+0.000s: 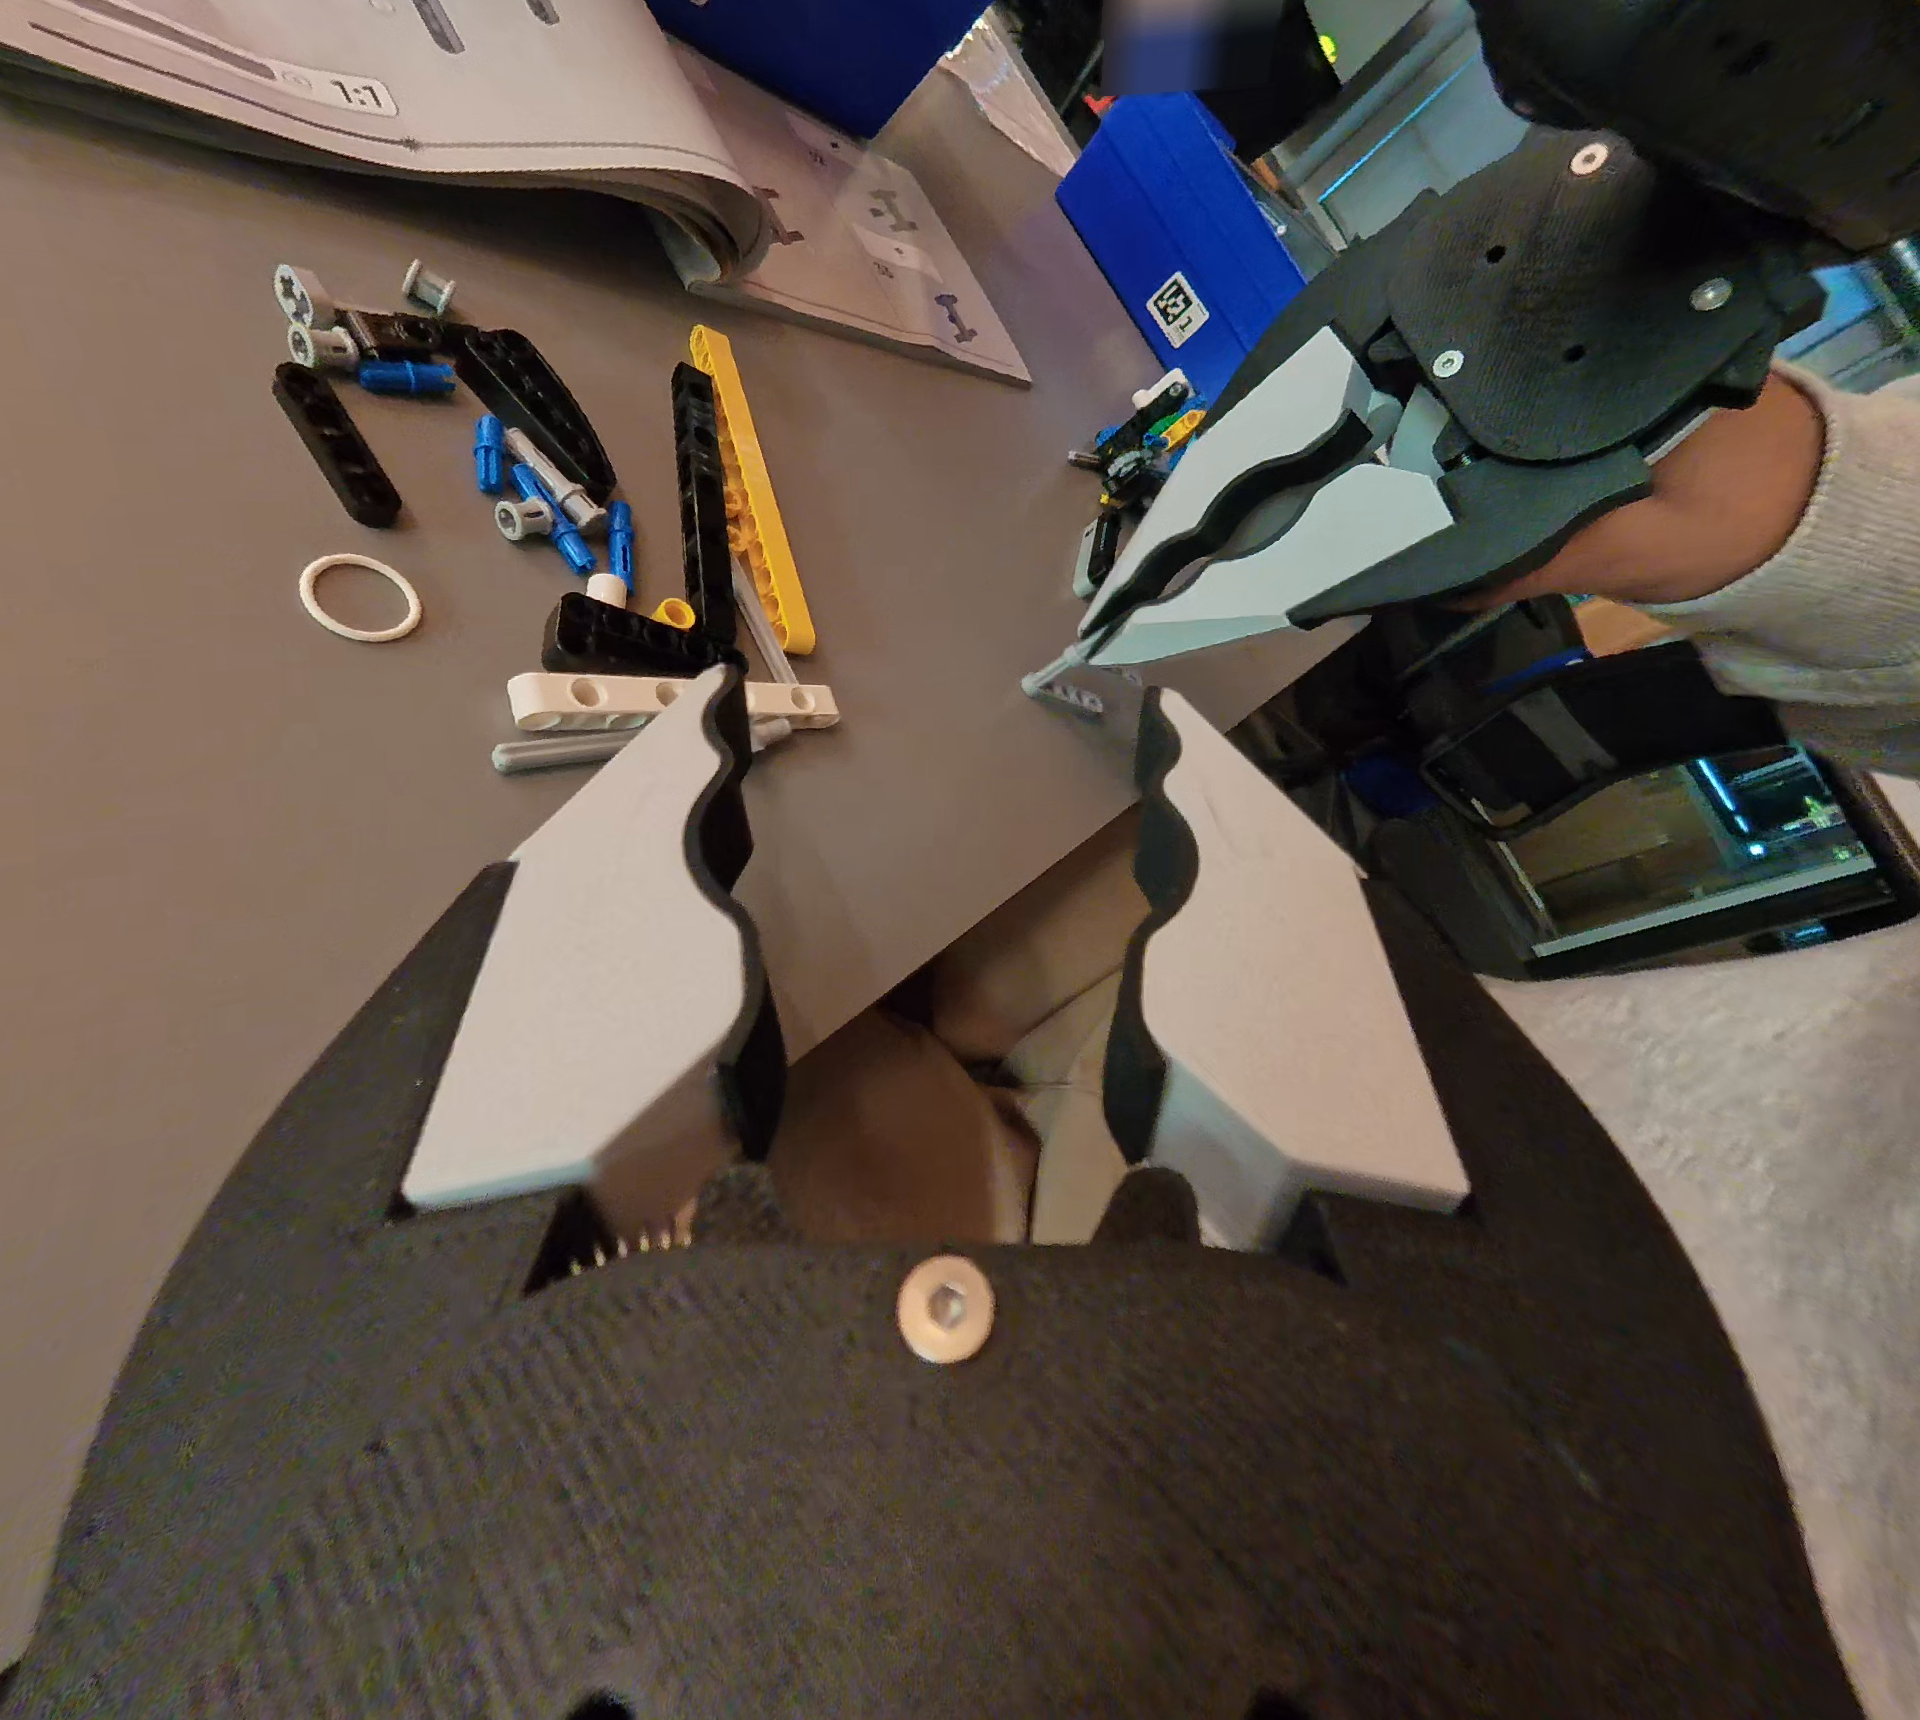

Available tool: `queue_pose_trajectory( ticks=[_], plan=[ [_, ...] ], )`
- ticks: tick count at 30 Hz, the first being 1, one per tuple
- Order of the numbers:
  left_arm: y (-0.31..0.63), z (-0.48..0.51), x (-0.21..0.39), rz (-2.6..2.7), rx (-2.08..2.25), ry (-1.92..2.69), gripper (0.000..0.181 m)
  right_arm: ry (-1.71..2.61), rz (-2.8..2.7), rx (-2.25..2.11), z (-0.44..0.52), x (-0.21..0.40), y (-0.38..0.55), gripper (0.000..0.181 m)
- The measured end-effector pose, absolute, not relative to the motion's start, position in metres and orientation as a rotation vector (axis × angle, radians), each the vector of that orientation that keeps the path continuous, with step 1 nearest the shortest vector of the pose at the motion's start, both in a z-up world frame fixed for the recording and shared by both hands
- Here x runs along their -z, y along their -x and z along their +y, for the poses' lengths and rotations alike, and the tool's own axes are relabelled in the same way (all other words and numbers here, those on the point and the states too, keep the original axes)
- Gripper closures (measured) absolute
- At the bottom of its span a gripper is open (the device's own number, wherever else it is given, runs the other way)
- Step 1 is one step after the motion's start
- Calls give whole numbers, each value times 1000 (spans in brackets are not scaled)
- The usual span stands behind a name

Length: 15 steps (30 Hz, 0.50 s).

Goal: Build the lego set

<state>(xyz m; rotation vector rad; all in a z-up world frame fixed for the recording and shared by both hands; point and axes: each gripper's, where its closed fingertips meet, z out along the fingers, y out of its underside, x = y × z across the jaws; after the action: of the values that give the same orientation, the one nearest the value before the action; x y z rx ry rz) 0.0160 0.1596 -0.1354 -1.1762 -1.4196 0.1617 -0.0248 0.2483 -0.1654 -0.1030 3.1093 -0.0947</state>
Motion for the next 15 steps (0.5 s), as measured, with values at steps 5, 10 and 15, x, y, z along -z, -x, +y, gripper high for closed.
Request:
queue_pose_trajectory(
  ticks=[5, 10, 15],
  plan=[
    [-16, 170, 128, -1363, -150, 1168, 108, -64, 2983, 530, 221, 138, 18, 178],
    [-16, 189, 121, -1299, -177, 1219, 107, -235, 2674, 1203, 191, 99, 6, 178],
    [-16, 193, 115, -1270, -330, 1274, 110, -457, 2279, 1711, 183, 79, -2, 178]
  ],
)
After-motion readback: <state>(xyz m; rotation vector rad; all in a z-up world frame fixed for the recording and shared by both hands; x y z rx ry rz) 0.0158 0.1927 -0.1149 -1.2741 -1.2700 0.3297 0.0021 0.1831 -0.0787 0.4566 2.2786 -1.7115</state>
